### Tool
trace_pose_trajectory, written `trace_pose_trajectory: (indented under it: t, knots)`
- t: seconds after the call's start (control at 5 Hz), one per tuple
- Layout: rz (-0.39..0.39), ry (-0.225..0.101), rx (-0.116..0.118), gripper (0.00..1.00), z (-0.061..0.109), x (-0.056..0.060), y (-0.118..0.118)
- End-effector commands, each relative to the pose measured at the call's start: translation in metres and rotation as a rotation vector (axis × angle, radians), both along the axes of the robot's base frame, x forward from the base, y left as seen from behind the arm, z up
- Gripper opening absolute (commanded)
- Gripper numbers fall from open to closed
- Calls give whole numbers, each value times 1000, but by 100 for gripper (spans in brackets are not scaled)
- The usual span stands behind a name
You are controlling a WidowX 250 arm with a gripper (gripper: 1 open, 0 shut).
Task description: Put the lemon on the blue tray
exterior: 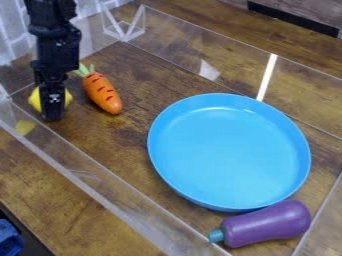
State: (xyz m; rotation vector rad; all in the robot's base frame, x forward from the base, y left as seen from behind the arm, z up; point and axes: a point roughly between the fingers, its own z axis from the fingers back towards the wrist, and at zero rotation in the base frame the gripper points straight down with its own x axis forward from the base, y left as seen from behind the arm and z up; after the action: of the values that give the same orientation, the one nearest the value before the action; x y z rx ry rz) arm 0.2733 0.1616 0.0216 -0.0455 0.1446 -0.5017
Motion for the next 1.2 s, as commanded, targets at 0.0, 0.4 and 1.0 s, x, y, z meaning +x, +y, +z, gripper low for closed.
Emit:
trace_pose_trajectory:
  t: [0.0, 0.4, 1.0]
  knots:
    - [-43, -35, -7, 0, 17, 3, 12]
    - [-112, -55, -44, 0, 34, 0, 1]
    - [-277, -35, -69, 0, 54, -3, -22]
